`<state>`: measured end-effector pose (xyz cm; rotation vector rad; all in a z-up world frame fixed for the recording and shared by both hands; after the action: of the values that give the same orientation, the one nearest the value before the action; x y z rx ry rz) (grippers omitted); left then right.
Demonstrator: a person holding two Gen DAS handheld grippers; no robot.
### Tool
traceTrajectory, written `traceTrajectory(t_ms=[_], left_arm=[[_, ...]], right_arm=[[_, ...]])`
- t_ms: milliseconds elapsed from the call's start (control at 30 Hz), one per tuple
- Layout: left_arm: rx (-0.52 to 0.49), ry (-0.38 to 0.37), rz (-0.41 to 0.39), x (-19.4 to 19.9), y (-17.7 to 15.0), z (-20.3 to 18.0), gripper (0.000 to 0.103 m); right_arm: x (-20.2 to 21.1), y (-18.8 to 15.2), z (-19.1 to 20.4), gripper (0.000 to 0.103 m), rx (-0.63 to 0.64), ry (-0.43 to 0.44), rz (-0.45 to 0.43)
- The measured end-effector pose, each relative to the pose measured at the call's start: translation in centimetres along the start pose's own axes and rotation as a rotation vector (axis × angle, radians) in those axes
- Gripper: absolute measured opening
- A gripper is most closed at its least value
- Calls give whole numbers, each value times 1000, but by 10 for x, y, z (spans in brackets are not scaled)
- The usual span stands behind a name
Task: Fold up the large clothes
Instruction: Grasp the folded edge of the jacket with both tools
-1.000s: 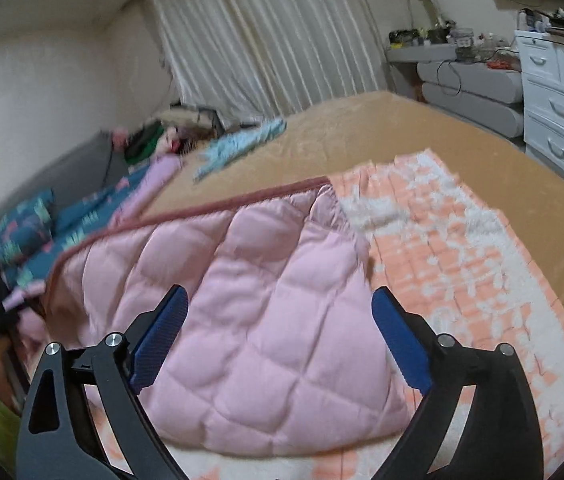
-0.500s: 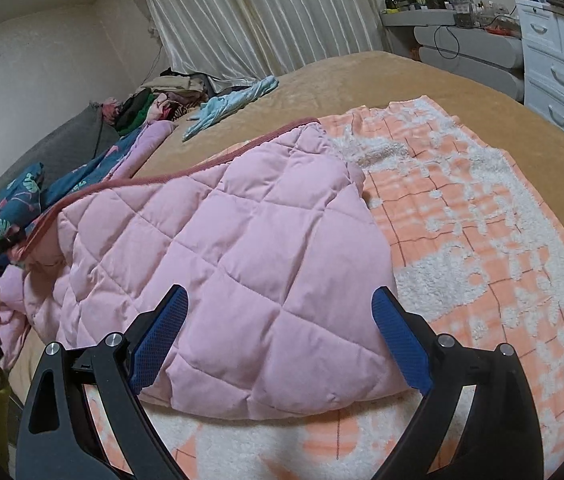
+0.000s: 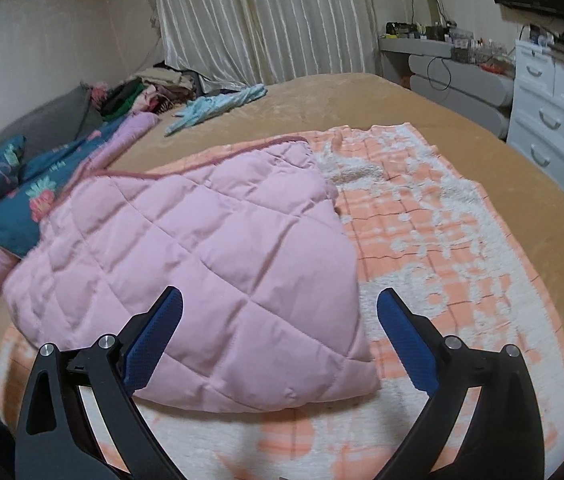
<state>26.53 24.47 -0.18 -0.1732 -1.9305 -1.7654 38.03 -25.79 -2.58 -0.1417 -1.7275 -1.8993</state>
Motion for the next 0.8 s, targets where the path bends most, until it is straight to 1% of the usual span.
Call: traceTrajectory(t_ms=[100, 167, 233, 300, 367, 433, 500, 533, 567, 600, 633, 667, 700, 733, 767, 800], left_arm=[[85, -43, 45, -6, -28, 14, 94], [115, -53, 79, -10, -47, 19, 94], [141, -52, 105, -14, -65, 27, 94], [178, -71, 118, -15, -76, 30, 94], [239, -130, 137, -18, -85, 27, 94], [277, -158, 156, -22, -91, 25, 94], [294, -156, 159, -25, -93, 23, 94], [296, -155, 155, -27, -93, 21, 90], [288, -153, 153, -28, -93, 18, 84], [274, -157, 147, -28, -92, 14, 69], [250, -151, 133, -26, -89, 10, 54], [227, -145, 120, -25, -85, 6, 48], [194, -136, 104, -23, -80, 1, 38], [172, -130, 93, -24, -75, -1, 32], [129, -116, 73, -23, -64, -6, 31], [112, -111, 61, -24, -58, -8, 29]], right_arm=[[-8, -10, -4, 97, 46, -27, 33], [-14, -18, -7, 97, 74, -42, 51], [-19, -25, -12, 97, 73, -49, 63], [-26, -29, -18, 97, 49, -55, 77], [-33, -32, -23, 97, 26, -56, 87], [-40, -33, -25, 97, 21, -52, 91], [-44, -32, -22, 97, 18, -30, 93], [-48, -33, -19, 97, 7, -7, 101], [-51, -34, -17, 92, -6, 15, 110], [-52, -35, -15, 86, -14, 29, 114], [-54, -36, -13, 77, -22, 42, 120], [-54, -36, -11, 58, -8, 35, 110], [-51, -33, -7, 50, 13, 43, 87], [-48, -30, -2, 40, 32, 47, 70], [-45, -26, 3, 31, 58, 42, 58], [-43, -20, 8, 29, 84, 28, 51]])
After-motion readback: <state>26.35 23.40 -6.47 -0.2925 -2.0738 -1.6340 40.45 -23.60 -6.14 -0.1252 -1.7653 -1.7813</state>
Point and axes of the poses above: each gripper's, at about its wrist camera, not at the fingertips, and x roughly against the way its jaws point, z to its left, y to its top, the point moved 7 cm from there along -x, roughly the way its jaws point, and after that the axes turned 14 degrees about -z, right-handed, at the moved point
